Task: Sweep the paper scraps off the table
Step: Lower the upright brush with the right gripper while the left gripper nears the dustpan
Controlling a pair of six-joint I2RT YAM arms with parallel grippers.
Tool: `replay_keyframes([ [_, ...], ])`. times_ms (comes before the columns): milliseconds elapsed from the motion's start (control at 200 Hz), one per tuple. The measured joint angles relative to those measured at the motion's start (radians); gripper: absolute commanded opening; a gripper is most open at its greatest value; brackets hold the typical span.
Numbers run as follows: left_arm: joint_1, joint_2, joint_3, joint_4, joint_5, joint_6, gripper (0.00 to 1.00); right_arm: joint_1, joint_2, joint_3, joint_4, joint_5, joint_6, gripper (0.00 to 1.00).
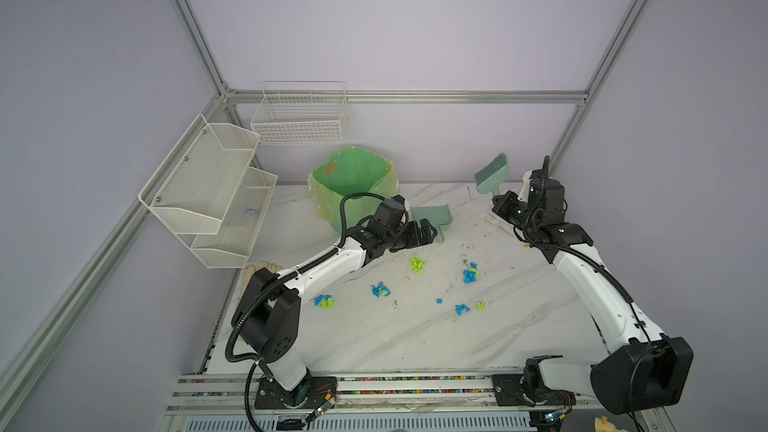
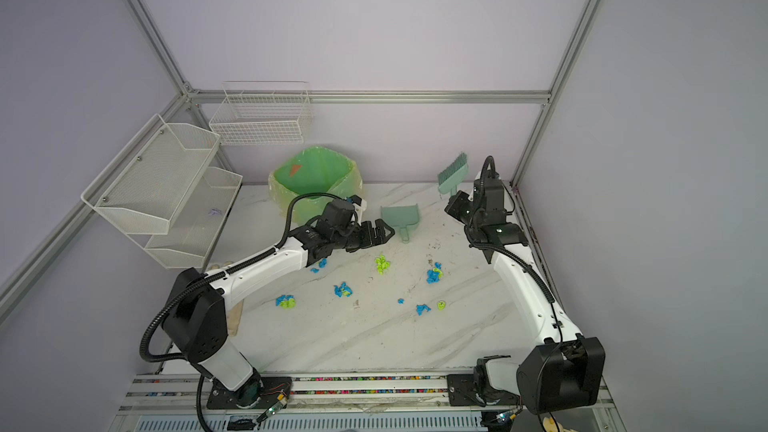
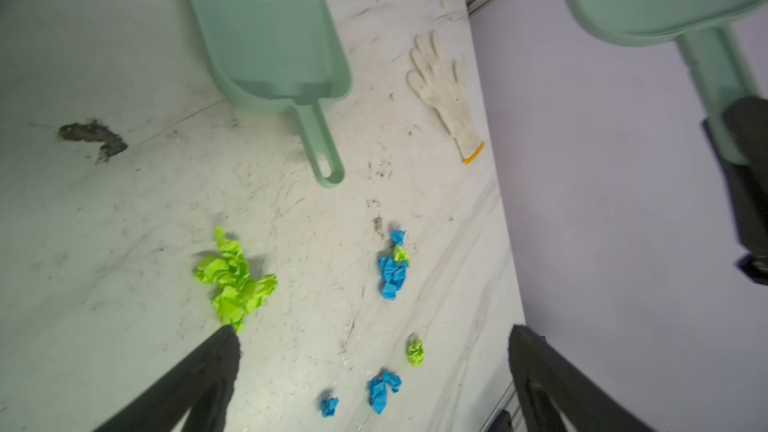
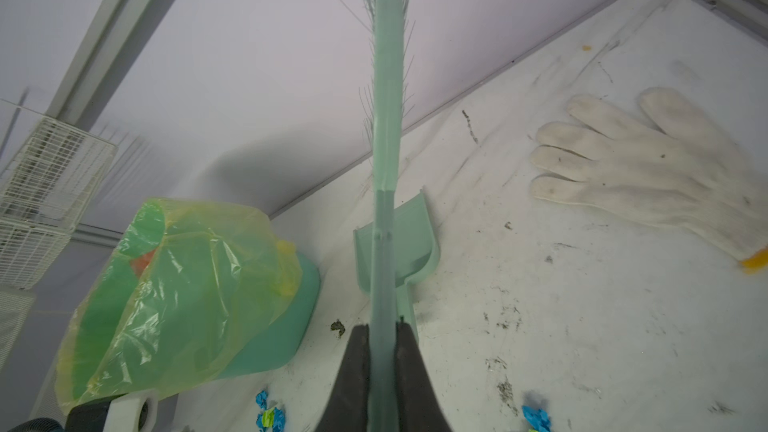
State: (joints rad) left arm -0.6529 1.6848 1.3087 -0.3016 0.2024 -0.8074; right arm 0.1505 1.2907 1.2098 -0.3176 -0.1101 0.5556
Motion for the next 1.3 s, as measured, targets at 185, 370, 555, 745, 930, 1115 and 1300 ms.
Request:
replay_keyframes([
  [185,-0.023,0.104,0.054,-0.114,-0.050,0.019,1.00,0.000,0.003,0.012,-0.101,0.097,-0.046,0.00],
  [370,-0.039,0.218,0.171,-0.196,-0.084,0.035,1.00,0.000,0.002,0.010,-0.162,0.160,-0.093,0.00],
  [555,-0.042,0.308,0.298,-0.241,-0.132,0.044,1.00,0.000,-0.004,0.010,-0.208,0.175,-0.142,0.00],
  [745,-0.042,0.386,0.396,-0.267,-0.172,0.045,0.89,0.000,-0.005,0.010,-0.234,0.165,-0.177,0.00],
  [930,-0.042,0.493,0.497,-0.288,-0.182,0.045,0.80,0.000,-0.036,-0.004,-0.243,0.156,-0.192,0.00],
  [1115,-0.042,0.575,0.581,-0.303,-0.187,0.045,0.75,0.000,-0.071,-0.008,-0.245,0.154,-0.203,0.00],
  [1300,-0.042,0.595,0.599,-0.314,-0.203,0.044,0.75,0.000,-0.077,-0.014,-0.240,0.138,-0.206,0.00],
])
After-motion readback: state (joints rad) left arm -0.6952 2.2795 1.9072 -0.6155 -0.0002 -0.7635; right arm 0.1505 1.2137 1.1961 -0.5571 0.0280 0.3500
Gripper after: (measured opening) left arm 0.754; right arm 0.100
